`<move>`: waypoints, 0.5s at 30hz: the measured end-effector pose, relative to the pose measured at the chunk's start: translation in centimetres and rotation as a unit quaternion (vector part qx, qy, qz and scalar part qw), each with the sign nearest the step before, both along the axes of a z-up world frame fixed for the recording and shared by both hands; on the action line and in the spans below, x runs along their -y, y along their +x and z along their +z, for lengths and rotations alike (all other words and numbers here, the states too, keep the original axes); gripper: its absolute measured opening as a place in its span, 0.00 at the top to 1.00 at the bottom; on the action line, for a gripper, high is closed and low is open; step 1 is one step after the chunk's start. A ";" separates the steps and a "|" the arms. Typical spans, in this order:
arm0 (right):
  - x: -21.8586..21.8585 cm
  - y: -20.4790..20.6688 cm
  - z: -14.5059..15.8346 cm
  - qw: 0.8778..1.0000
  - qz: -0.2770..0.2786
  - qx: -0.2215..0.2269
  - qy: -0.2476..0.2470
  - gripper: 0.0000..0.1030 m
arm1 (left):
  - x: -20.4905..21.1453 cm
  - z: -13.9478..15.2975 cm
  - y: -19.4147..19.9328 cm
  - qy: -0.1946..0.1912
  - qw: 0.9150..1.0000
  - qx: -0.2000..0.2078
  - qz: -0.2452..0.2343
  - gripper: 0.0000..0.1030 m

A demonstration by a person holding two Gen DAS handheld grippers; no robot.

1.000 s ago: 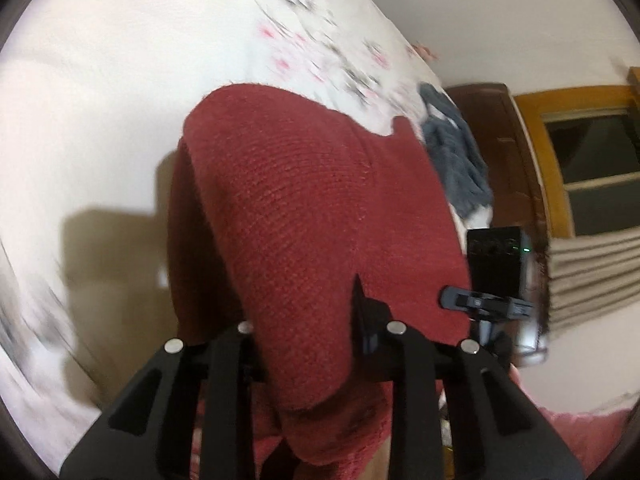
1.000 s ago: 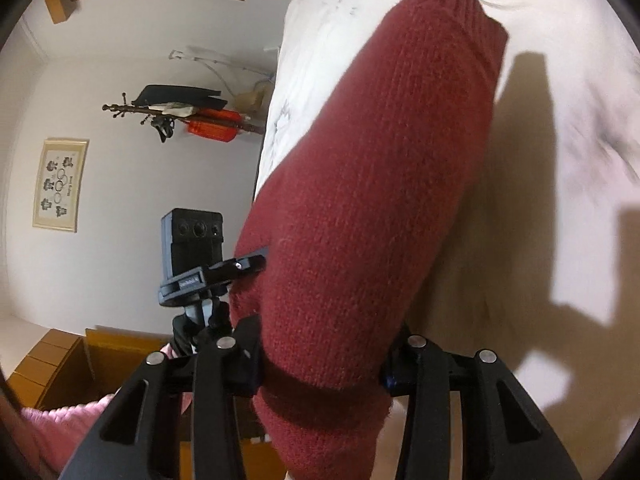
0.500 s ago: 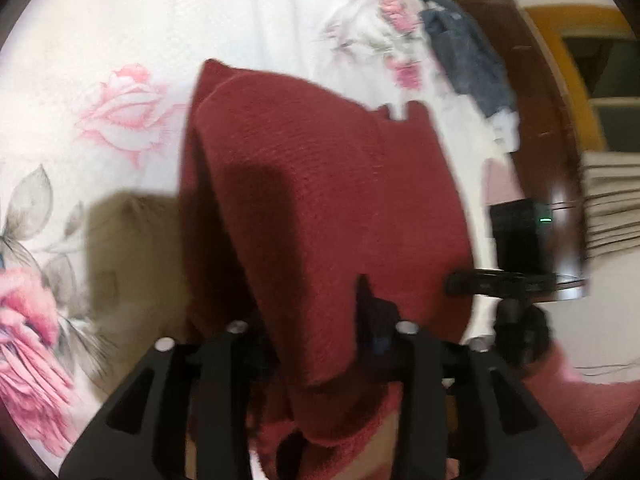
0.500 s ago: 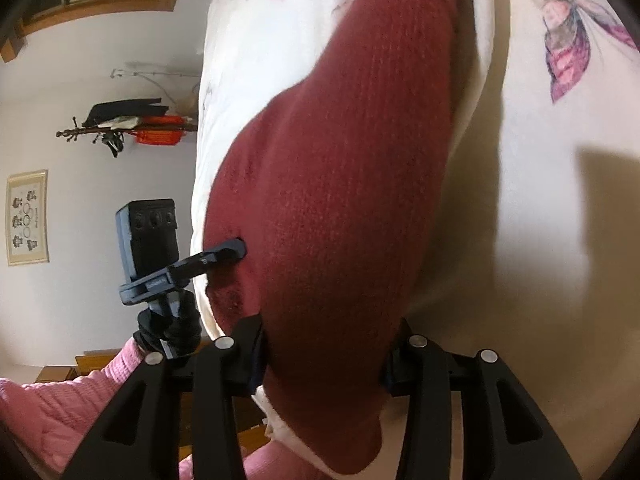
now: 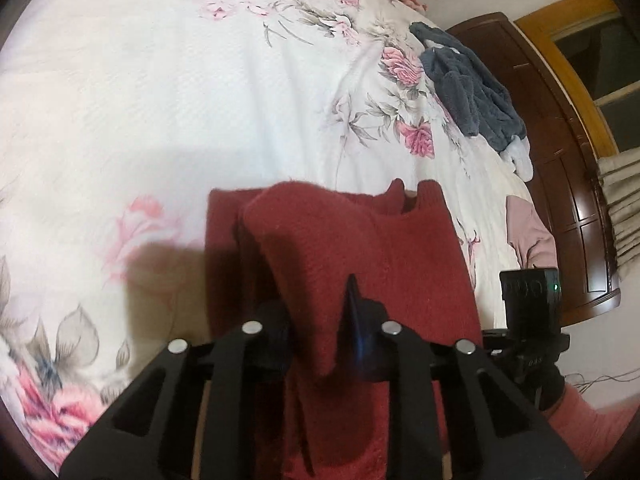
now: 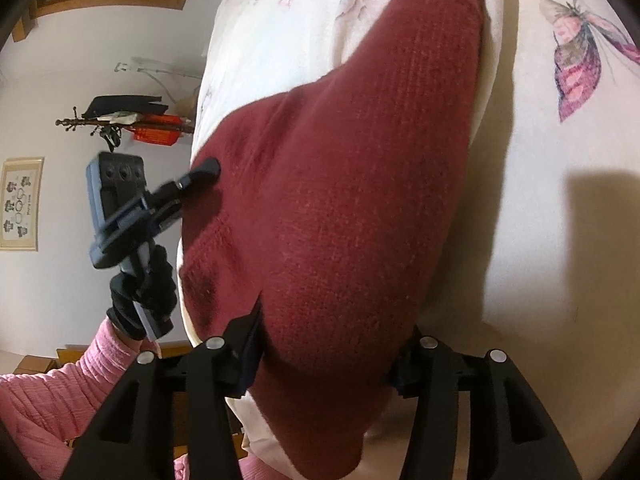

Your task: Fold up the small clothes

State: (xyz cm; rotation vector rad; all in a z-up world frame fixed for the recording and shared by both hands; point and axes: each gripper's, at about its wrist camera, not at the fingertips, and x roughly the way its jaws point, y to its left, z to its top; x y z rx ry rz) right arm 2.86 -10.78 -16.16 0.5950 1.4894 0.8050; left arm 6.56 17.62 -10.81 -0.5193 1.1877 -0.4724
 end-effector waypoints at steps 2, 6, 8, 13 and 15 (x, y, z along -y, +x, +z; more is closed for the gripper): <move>0.0 -0.1 0.1 1.000 0.000 0.001 -0.001 0.49 | -0.1 -0.2 0.2 0.021 1.000 0.001 -0.004 0.83; 1.2 -0.8 0.0 1.000 0.009 0.010 -0.008 0.47 | -1.9 -4.4 0.5 0.008 0.998 -0.062 0.001 0.78; 0.9 -0.6 0.1 0.999 0.020 0.018 -0.023 0.45 | -2.6 -4.2 0.5 -0.006 0.998 -0.067 0.016 0.62; 0.7 0.0 -0.1 0.999 0.024 0.012 -0.026 0.43 | -3.1 -1.8 -1.4 0.006 0.998 -0.065 0.007 0.34; 0.3 0.3 -0.3 1.000 0.020 0.008 -0.023 0.42 | -3.1 -1.9 -2.4 0.013 0.997 -0.072 -0.006 0.30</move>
